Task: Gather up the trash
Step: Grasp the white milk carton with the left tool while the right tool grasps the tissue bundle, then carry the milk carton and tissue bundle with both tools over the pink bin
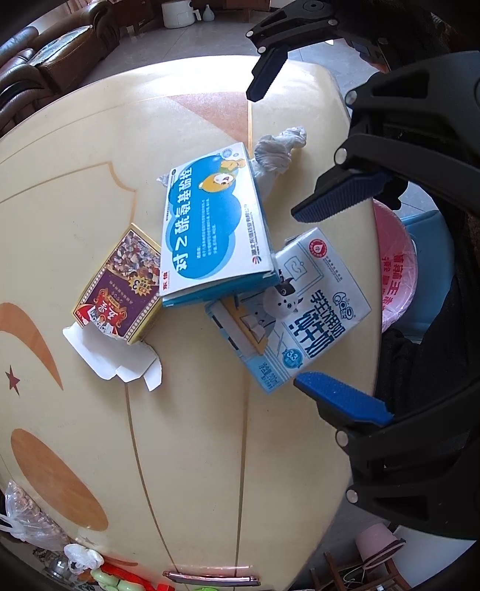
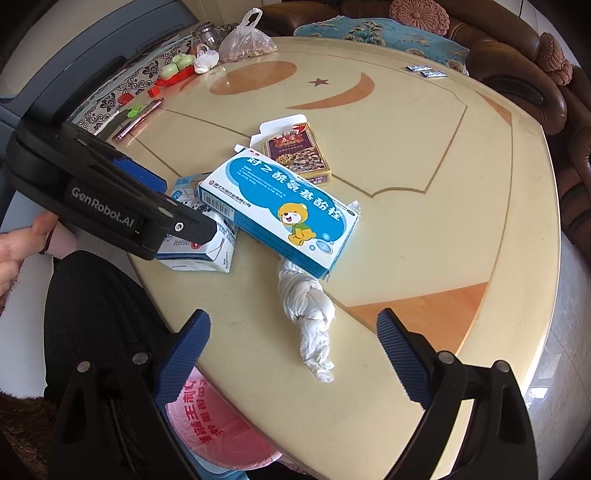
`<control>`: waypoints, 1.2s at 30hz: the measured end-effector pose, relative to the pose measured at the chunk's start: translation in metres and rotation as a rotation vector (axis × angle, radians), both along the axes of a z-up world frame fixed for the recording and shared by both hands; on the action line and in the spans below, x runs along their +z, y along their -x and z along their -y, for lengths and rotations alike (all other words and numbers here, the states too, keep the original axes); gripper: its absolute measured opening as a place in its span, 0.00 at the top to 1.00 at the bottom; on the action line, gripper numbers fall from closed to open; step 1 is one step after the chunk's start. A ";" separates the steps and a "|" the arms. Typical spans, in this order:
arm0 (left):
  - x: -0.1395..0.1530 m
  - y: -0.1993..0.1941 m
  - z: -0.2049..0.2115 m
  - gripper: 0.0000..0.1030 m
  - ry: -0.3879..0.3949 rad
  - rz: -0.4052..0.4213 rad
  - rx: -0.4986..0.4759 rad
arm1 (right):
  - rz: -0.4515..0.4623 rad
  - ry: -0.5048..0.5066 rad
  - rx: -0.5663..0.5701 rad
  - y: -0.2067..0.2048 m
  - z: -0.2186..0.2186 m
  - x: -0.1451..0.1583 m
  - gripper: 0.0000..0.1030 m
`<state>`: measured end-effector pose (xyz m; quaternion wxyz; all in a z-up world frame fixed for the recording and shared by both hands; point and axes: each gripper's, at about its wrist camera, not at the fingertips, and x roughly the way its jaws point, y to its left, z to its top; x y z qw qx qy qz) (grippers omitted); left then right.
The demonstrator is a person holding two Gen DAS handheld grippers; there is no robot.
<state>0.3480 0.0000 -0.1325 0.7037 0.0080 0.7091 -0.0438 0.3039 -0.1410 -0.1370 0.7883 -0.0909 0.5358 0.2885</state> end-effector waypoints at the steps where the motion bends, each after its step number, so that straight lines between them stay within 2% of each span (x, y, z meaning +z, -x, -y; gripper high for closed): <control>1: -0.003 -0.001 -0.001 0.21 0.003 -0.004 0.004 | 0.001 -0.001 0.000 -0.002 -0.001 -0.002 0.13; 3: -0.005 -0.003 -0.002 0.21 -0.004 -0.003 0.007 | 0.011 -0.004 0.001 -0.003 -0.003 -0.005 0.14; 5: -0.004 -0.005 -0.002 0.21 -0.011 0.015 -0.001 | 0.022 0.004 0.009 -0.005 -0.006 -0.008 0.20; 7: -0.005 -0.005 -0.003 0.21 -0.011 0.012 0.001 | 0.023 0.000 0.022 -0.007 -0.009 -0.011 0.34; 12: -0.010 -0.008 -0.005 0.21 -0.014 -0.011 0.013 | 0.005 0.019 0.025 -0.013 -0.014 -0.022 0.34; 17: -0.028 -0.015 -0.016 0.21 0.051 -0.075 0.046 | 0.009 0.043 0.032 -0.014 -0.017 -0.028 0.43; 24: -0.030 -0.008 -0.015 0.22 0.052 -0.056 0.058 | 0.025 0.075 0.030 -0.013 -0.017 -0.033 0.69; 28: -0.035 0.005 -0.014 0.23 0.053 -0.057 0.048 | 0.021 0.066 0.015 -0.014 -0.013 -0.032 0.73; 36: -0.024 0.012 -0.017 0.25 0.051 -0.024 0.020 | 0.056 0.092 0.011 -0.004 -0.006 -0.013 0.74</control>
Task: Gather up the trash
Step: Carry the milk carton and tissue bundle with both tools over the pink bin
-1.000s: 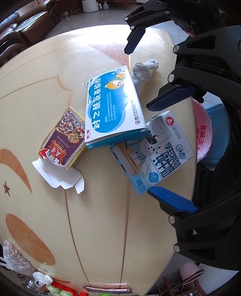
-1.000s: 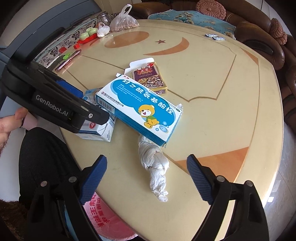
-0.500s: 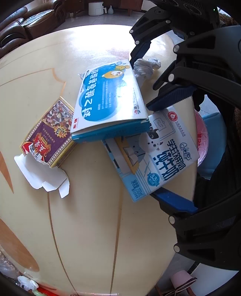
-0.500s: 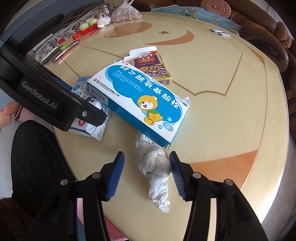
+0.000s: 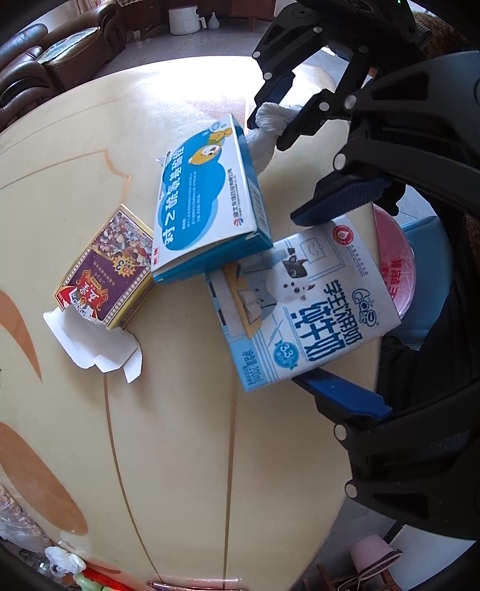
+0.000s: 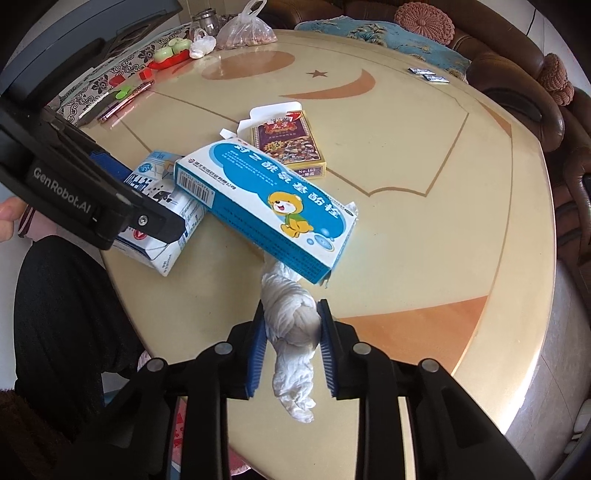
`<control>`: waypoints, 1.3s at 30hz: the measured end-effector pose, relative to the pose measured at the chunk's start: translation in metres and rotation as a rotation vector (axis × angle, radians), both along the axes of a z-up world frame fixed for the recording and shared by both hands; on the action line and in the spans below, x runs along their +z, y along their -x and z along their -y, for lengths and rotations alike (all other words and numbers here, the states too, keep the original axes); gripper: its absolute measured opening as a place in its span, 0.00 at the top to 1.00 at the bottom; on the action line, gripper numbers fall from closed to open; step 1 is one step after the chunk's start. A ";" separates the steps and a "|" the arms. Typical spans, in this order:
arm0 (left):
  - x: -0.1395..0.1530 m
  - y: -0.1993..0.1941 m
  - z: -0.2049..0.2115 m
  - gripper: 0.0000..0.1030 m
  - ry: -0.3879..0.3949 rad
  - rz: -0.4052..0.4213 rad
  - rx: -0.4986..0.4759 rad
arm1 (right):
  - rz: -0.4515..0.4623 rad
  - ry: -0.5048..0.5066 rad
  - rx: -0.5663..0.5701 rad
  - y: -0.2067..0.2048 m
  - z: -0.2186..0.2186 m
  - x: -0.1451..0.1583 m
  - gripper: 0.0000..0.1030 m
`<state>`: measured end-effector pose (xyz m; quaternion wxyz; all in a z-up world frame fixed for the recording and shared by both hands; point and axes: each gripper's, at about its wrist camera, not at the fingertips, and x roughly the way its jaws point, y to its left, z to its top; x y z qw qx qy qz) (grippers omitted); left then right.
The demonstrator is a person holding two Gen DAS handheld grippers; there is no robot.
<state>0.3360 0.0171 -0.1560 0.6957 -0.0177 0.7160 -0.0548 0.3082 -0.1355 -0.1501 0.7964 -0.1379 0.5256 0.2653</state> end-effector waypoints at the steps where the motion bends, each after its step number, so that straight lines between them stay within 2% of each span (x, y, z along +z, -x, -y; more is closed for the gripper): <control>1: 0.002 0.001 -0.001 0.26 -0.001 0.004 0.001 | 0.000 0.000 -0.006 0.001 0.002 0.002 0.74; 22: 0.012 0.040 -0.014 0.27 0.001 0.016 -0.003 | 0.017 0.039 -0.127 0.045 0.045 0.026 0.74; 39: 0.038 0.068 -0.003 0.27 0.007 0.097 -0.070 | 0.108 0.068 -0.168 0.086 0.053 0.074 0.74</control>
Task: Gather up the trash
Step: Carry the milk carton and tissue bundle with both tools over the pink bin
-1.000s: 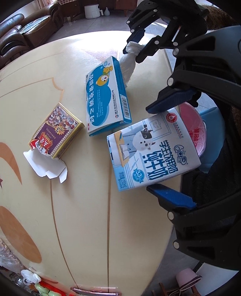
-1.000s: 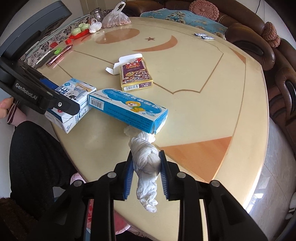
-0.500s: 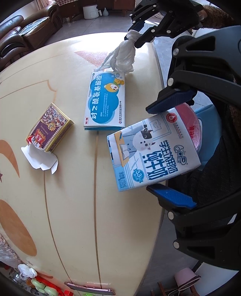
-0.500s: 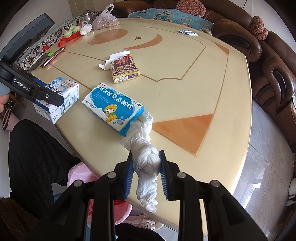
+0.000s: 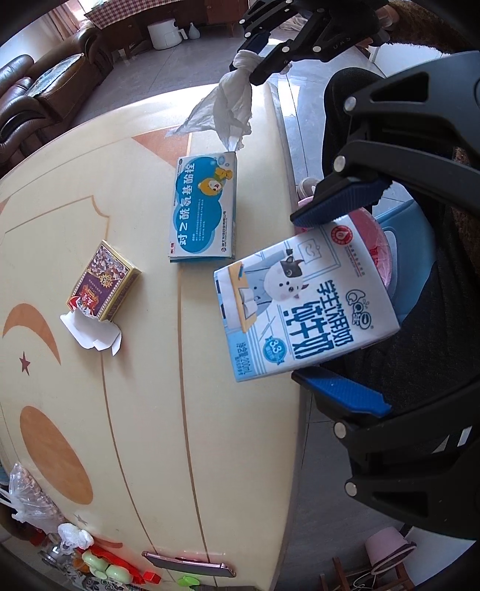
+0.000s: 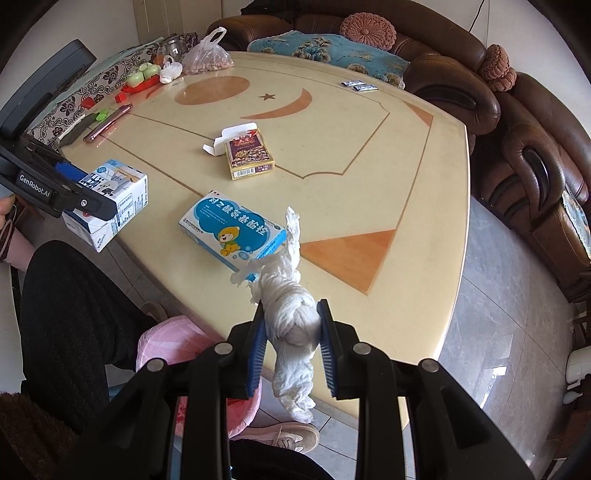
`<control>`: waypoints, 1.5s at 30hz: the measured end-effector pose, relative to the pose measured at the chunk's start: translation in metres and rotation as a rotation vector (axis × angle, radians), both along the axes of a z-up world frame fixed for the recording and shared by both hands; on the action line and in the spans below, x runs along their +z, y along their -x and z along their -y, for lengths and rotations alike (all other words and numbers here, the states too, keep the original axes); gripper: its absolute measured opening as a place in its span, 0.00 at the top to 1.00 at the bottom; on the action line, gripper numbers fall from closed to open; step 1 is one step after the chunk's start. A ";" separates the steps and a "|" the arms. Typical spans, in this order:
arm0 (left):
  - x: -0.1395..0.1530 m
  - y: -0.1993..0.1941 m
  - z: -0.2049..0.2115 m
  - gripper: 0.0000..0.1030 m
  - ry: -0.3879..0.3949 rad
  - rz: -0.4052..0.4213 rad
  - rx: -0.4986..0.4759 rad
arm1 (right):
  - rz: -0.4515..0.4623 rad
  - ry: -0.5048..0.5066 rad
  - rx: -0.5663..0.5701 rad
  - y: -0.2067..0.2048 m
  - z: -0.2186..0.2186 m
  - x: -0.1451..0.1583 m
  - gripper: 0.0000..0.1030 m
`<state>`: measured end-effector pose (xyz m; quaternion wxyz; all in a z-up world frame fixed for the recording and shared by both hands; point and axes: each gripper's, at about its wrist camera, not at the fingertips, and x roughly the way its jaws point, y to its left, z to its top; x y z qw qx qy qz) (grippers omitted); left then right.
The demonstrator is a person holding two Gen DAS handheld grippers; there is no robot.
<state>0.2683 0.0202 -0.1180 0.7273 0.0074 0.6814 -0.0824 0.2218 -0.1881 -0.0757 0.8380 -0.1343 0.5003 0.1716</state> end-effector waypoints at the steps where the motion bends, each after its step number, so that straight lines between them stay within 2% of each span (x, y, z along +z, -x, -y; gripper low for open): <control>1: 0.001 0.001 0.000 0.27 0.003 0.004 -0.001 | 0.008 0.000 -0.005 0.002 0.001 0.004 0.74; 14: 0.012 0.019 0.001 0.27 0.019 0.034 -0.041 | 0.047 0.030 -0.122 0.001 0.019 0.019 0.74; 20: 0.014 0.018 0.002 0.27 0.029 0.041 -0.051 | 0.130 0.024 -0.168 0.006 0.023 0.039 0.74; 24: 0.016 0.016 0.003 0.27 0.033 0.045 -0.054 | 0.142 0.040 -0.136 -0.003 0.011 0.051 0.74; 33: 0.030 0.016 -0.007 0.27 0.046 0.062 -0.040 | 0.254 -0.009 -0.092 -0.030 -0.018 0.118 0.74; 45: 0.053 0.021 -0.023 0.27 0.015 0.101 -0.034 | 0.239 0.030 -0.032 -0.019 -0.043 0.127 0.74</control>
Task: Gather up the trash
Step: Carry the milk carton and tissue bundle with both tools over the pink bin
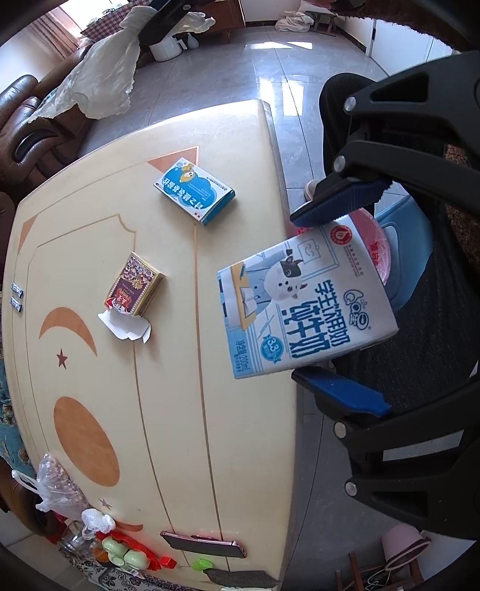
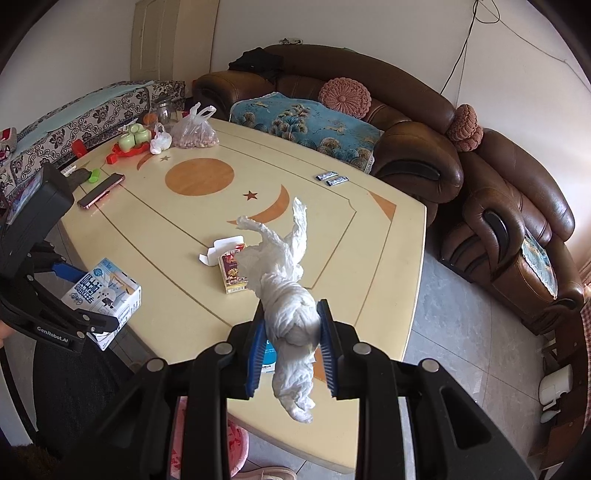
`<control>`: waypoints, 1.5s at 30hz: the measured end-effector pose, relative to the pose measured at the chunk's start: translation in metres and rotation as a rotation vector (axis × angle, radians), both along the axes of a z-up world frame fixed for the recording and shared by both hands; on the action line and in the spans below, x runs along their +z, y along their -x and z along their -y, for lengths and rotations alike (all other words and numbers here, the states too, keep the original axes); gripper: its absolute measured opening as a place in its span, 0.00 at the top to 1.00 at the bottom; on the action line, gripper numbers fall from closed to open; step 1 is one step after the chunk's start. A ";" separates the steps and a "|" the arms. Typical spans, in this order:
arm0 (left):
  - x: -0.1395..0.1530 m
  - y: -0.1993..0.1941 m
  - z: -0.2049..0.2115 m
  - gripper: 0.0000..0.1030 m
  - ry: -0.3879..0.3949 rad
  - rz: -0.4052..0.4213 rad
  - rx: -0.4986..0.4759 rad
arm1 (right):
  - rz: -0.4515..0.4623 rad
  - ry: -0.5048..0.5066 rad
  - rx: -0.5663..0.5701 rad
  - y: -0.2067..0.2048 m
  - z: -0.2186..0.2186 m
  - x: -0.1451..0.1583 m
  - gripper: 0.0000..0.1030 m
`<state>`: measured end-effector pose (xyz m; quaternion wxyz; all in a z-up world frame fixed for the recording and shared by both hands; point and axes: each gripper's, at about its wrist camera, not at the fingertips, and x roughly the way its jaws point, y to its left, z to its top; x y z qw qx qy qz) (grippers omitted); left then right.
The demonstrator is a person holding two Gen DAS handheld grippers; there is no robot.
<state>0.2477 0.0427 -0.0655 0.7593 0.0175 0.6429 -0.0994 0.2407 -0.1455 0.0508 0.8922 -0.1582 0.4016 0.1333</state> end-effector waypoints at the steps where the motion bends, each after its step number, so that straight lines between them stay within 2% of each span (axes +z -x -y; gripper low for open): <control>1: 0.002 0.002 0.000 0.27 -0.001 0.005 0.000 | 0.000 -0.001 0.001 0.002 0.000 0.001 0.74; 16: 0.024 0.031 0.008 0.27 -0.001 0.057 -0.039 | 0.018 0.028 0.012 0.047 -0.002 0.011 0.74; 23: 0.030 0.044 0.014 0.30 0.006 0.069 -0.059 | 0.022 0.037 0.018 0.070 -0.003 0.015 0.74; 24: 0.030 0.046 0.015 0.32 0.006 0.068 -0.062 | 0.023 0.039 0.020 0.073 -0.003 0.015 0.74; 25: 0.030 0.048 0.016 0.57 -0.006 0.065 -0.064 | 0.026 0.038 0.021 0.076 -0.003 0.016 0.74; 26: 0.028 0.048 0.016 0.65 -0.003 0.043 -0.063 | 0.027 0.038 0.021 0.079 -0.004 0.016 0.74; 28: 0.025 0.048 0.015 0.67 0.043 0.013 -0.059 | 0.030 0.037 0.018 0.085 -0.004 0.015 0.74; 31: 0.011 0.046 0.018 0.80 0.028 -0.024 -0.065 | 0.032 0.041 0.035 0.097 -0.008 0.010 0.74; 32: 0.007 0.051 0.020 0.80 0.040 -0.032 -0.087 | 0.035 0.042 0.041 0.102 -0.010 0.007 0.74; 35: -0.010 0.077 0.029 0.80 0.063 -0.078 -0.154 | -0.014 0.024 0.064 0.115 -0.012 -0.013 0.74; 40: -0.041 0.093 0.038 0.80 0.011 -0.100 -0.205 | -0.137 0.006 0.094 0.131 -0.019 -0.068 0.74; 45: -0.065 0.101 0.041 0.80 0.024 -0.110 -0.225 | -0.272 0.006 0.093 0.143 -0.027 -0.147 0.74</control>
